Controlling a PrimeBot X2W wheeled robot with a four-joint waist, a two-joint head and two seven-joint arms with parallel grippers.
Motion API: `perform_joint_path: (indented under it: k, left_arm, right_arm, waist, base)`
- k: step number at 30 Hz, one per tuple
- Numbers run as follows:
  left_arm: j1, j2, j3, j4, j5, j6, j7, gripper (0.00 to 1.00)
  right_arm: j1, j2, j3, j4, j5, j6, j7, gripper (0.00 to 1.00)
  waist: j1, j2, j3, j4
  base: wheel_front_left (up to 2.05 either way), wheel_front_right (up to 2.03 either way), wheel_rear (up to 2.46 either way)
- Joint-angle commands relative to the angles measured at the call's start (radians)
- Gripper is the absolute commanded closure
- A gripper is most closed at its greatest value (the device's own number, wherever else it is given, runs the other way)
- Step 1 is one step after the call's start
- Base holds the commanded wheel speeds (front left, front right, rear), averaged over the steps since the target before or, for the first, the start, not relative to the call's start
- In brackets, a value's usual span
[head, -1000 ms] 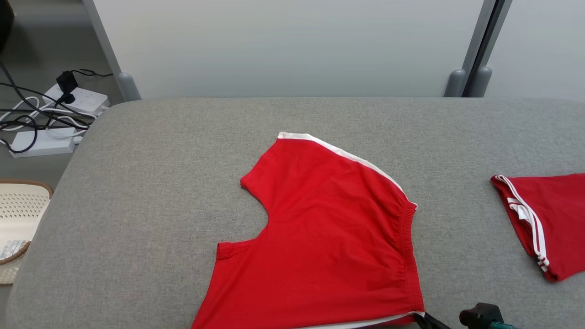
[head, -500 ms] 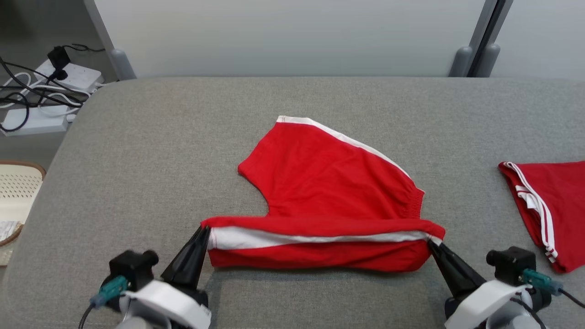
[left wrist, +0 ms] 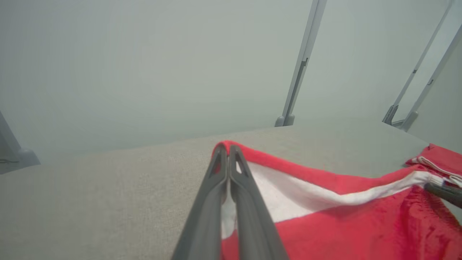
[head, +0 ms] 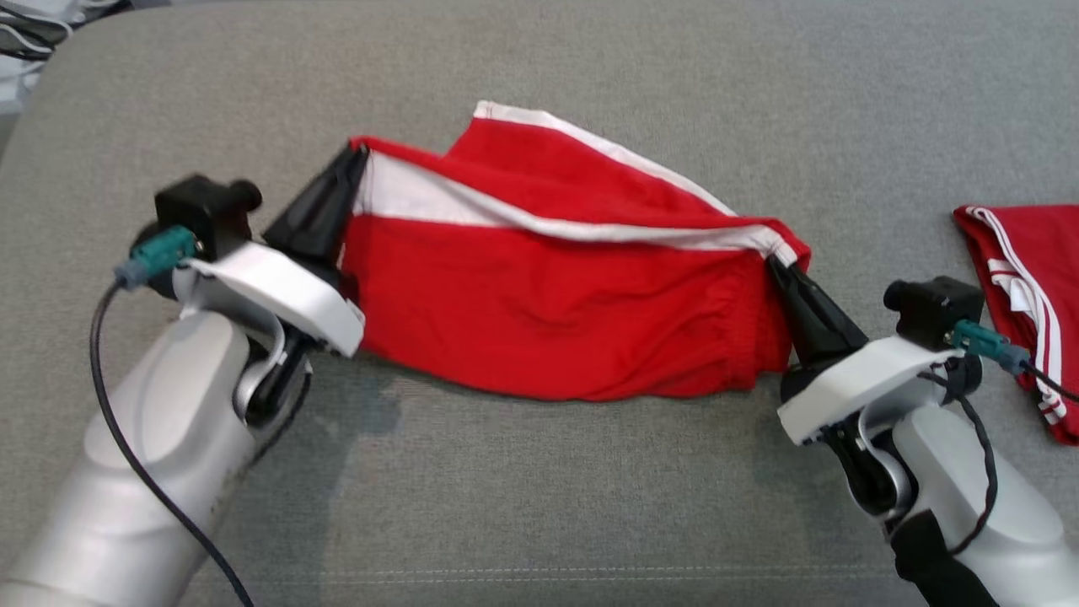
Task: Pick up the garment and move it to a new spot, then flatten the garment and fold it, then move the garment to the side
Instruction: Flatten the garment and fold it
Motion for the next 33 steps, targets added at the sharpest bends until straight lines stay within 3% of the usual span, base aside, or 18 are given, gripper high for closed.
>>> perform_joint_path:
  k: [1,15,26,27,28,29,30,33]
  left_arm:
    - [-0.106,0.043,0.028,0.018,-0.003,-0.001,-0.010,1.00]
    - [-0.398,0.088,-0.068,0.237,0.003,-0.001,-0.008,1.00]
    - [-0.497,0.096,-0.155,0.351,-0.015,-0.001,-0.008,1.00]
    - [-0.502,0.097,-0.163,0.360,-0.016,-0.001,-0.008,1.00]
    - [-0.503,0.095,-0.168,0.370,-0.022,-0.001,-0.008,0.97]
    - [-0.503,0.093,-0.168,0.381,-0.032,-0.001,-0.008,0.57]
    - [-0.502,0.091,-0.171,0.391,-0.037,-0.001,-0.008,0.00]
    - [-0.503,0.090,-0.185,0.405,-0.040,-0.001,-0.009,0.00]
  right_arm:
    - [-0.050,0.018,0.002,0.007,-0.008,0.000,-0.009,1.00]
    - [-0.195,0.132,-0.019,0.080,-0.038,0.000,-0.014,1.00]
    - [-0.217,0.178,-0.038,0.068,-0.084,0.000,-0.014,1.00]
    - [-0.219,0.181,-0.037,0.068,-0.085,0.000,-0.014,0.93]
    - [-0.221,0.183,-0.037,0.068,-0.087,0.000,-0.014,0.64]
    - [-0.222,0.185,-0.035,0.068,-0.084,0.000,-0.014,0.21]
    - [-0.223,0.186,-0.032,0.067,-0.084,0.000,-0.014,0.00]
    - [-0.221,0.188,-0.055,0.058,-0.098,0.000,-0.014,0.00]
  waist:
    - [0.0000,-0.0001,0.085,-0.049]
    - [0.0000,-0.0001,0.234,-0.156]
    - [0.0000,-0.0001,0.271,-0.213]
    - [0.0000,-0.0001,0.274,-0.215]
    - [0.0000,-0.0001,0.276,-0.216]
    - [0.0000,-0.0001,0.275,-0.216]
    - [0.0000,-0.0001,0.273,-0.216]
    - [0.0000,-0.0001,0.262,-0.208]
  base:
    - [0.00,0.00,0.00]
    - [0.00,0.00,0.00]
    - [0.00,0.00,0.00]
    - [0.00,0.00,0.00]
    - [0.00,0.00,0.00]
    - [0.00,0.00,0.00]
    - [0.00,0.00,0.00]
    - [0.00,0.00,0.00]
